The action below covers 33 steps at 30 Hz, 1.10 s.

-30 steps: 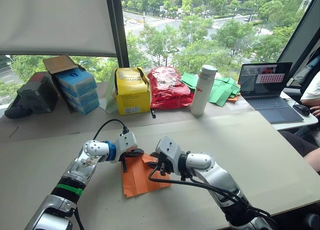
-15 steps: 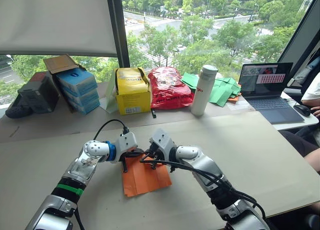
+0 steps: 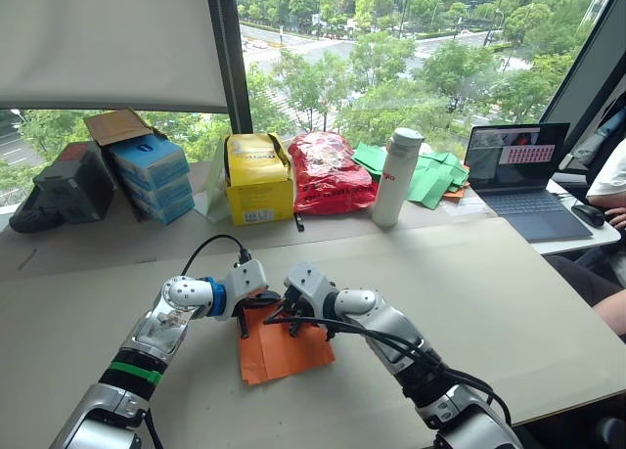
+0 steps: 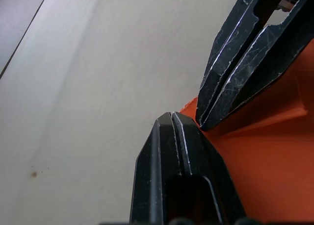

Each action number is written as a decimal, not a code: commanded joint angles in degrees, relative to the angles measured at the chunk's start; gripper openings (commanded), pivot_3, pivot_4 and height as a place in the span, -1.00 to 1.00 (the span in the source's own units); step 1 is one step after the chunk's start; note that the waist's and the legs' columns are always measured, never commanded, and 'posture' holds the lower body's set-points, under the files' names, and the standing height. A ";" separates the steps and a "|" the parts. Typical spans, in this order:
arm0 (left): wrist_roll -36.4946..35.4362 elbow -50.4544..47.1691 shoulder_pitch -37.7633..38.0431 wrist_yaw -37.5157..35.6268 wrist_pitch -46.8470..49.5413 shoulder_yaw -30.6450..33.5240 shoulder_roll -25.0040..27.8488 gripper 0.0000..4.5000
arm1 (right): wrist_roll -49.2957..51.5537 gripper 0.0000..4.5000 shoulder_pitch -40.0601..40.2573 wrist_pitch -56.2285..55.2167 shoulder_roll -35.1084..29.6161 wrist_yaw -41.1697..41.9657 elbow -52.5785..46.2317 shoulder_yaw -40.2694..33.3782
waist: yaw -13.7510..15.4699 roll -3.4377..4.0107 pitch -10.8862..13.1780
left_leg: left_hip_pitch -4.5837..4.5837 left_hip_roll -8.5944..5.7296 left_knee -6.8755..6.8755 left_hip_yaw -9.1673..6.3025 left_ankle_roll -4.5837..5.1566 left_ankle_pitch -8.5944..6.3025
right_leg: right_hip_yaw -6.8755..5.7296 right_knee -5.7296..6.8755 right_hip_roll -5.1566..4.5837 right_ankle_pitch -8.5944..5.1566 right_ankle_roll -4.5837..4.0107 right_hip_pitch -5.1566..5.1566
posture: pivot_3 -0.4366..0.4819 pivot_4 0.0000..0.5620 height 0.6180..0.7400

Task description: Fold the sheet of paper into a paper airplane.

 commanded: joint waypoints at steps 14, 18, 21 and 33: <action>1.86 1.08 1.50 -0.77 0.14 -1.58 0.06 -1.00 | -0.39 -0.98 2.07 5.46 -1.12 -1.59 2.81 -1.77 | 0.17 0.02 -0.05 | 0.82 0.01 -0.27 -0.08 0.41 -0.25 | -0.03 -0.20 -0.01 -0.01 0.01 0.85 | -0.05 -0.47 1.00; 1.97 1.50 1.23 -0.83 -0.03 -1.67 -0.03 -1.00 | -0.42 -0.98 1.78 5.37 -1.15 -1.67 3.19 -2.22 | 0.21 0.02 -0.05 | 0.82 0.00 -0.27 -0.10 0.40 -0.24 | -0.03 -0.20 -0.01 -0.01 0.01 0.86 | -0.05 -0.47 1.00; 2.02 1.63 1.13 -0.81 -0.10 -1.67 -0.06 -1.00 | -0.50 -0.98 2.07 5.69 -1.23 -1.57 2.66 -2.07 | 0.22 0.02 -0.05 | 0.82 0.00 -0.27 -0.11 0.40 -0.24 | -0.02 -0.20 -0.02 -0.01 0.01 0.86 | -0.05 -0.47 1.00; 2.52 2.21 0.75 -0.76 -0.55 -1.77 -0.14 -1.00 | 0.20 -0.98 7.09 10.60 -5.12 -0.36 -5.55 -1.42 | 0.31 0.04 -0.07 | 0.82 0.00 -0.27 -0.20 0.43 -0.26 | -0.02 -0.27 -0.03 -0.02 0.01 0.92 | -0.05 -0.47 1.00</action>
